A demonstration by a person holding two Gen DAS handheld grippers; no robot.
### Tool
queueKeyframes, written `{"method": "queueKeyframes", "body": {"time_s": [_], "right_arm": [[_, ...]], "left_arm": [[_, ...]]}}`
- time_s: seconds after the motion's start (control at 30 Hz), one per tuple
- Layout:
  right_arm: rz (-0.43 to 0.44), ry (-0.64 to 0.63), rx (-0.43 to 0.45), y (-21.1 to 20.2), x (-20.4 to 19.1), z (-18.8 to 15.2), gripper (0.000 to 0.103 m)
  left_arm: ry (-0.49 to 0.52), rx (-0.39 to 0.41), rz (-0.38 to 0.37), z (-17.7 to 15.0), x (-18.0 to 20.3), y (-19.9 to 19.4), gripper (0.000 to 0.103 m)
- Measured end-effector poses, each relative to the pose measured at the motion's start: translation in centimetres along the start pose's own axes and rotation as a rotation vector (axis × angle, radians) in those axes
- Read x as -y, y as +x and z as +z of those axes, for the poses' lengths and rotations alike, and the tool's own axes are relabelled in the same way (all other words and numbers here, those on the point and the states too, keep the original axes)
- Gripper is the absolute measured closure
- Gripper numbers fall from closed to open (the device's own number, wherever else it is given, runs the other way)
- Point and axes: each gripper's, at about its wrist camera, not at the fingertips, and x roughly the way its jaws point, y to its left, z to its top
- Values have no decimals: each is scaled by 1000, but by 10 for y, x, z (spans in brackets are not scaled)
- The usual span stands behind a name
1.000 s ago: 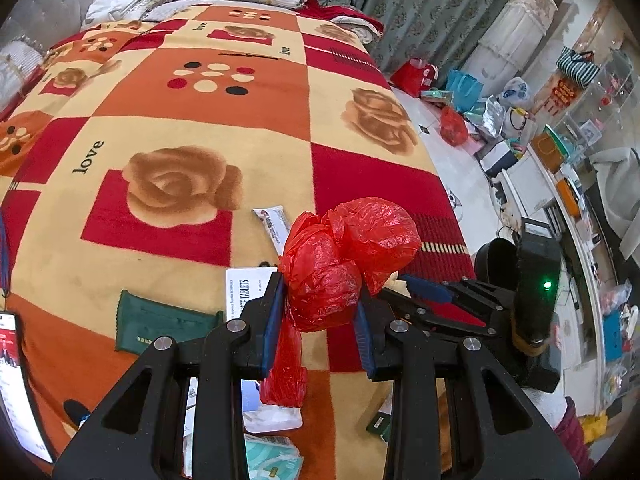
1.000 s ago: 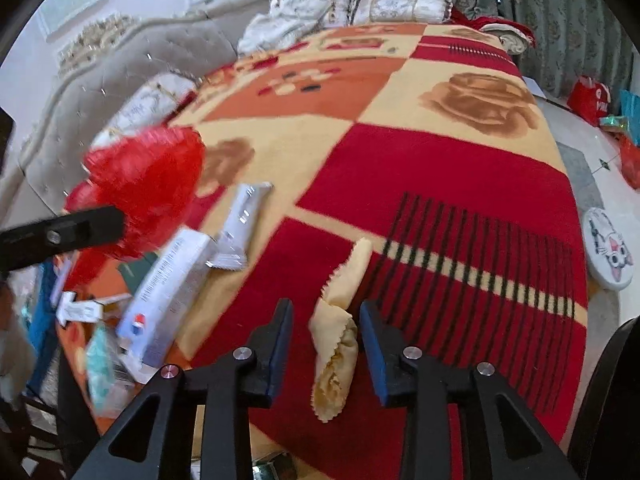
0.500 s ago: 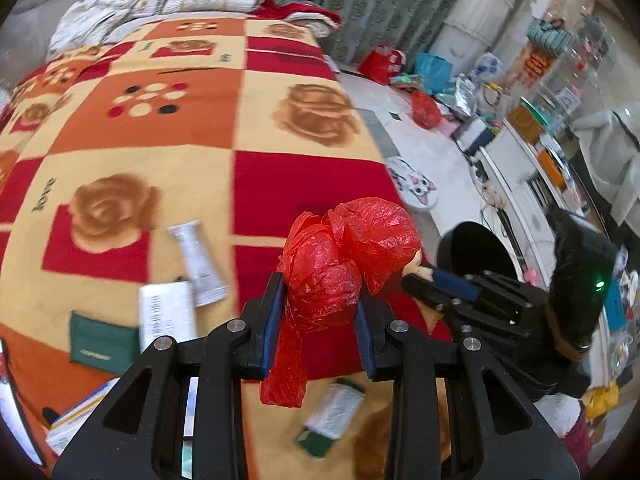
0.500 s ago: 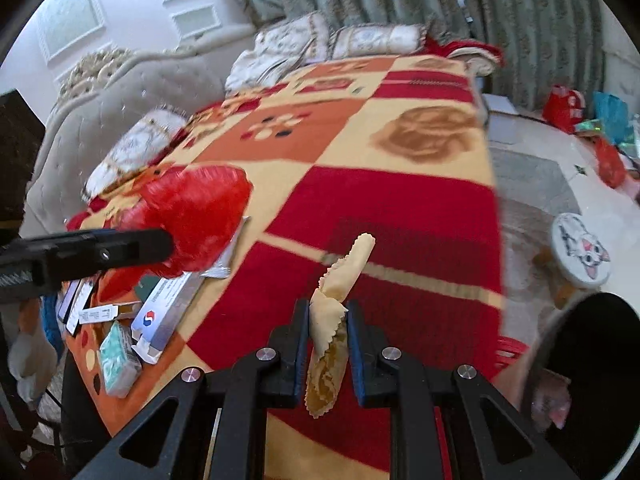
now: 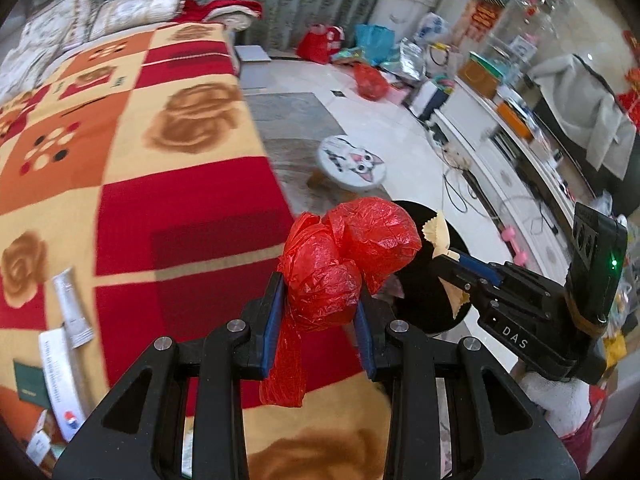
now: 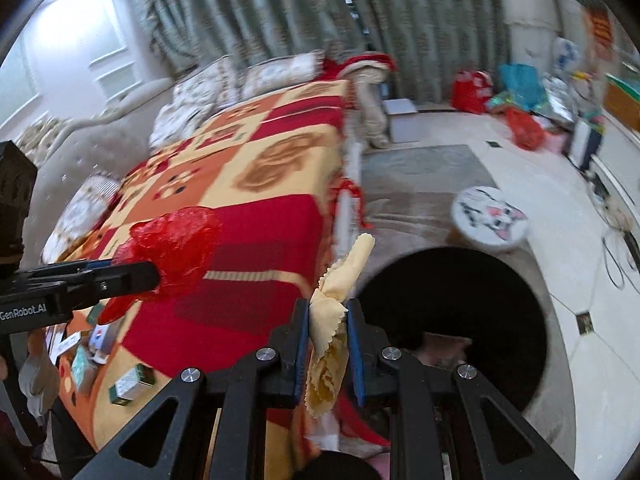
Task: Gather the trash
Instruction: 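Carry the red bag and beige cloth over the black bin and open both tools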
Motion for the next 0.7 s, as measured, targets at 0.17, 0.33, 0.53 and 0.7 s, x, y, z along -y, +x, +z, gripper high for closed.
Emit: {"method": "queueKeyframes", "body": {"time_s": [0.17,0.33,0.53,0.7], "right_arm": [[-37,67,7,-8,35,-4,86],[-65,106,9,-11,57,-8,86],[-75,131,14,-10,71,-8,86],[-92,139,21,-7,72,-8,63]], "left_arm": [[29,-37,-26,7,28,22,73],[33,-64,-53,15,52,42,73],[-13,-83,-120,19,65,65,68],[-49,-88,-162,21,63,70,46]]}}
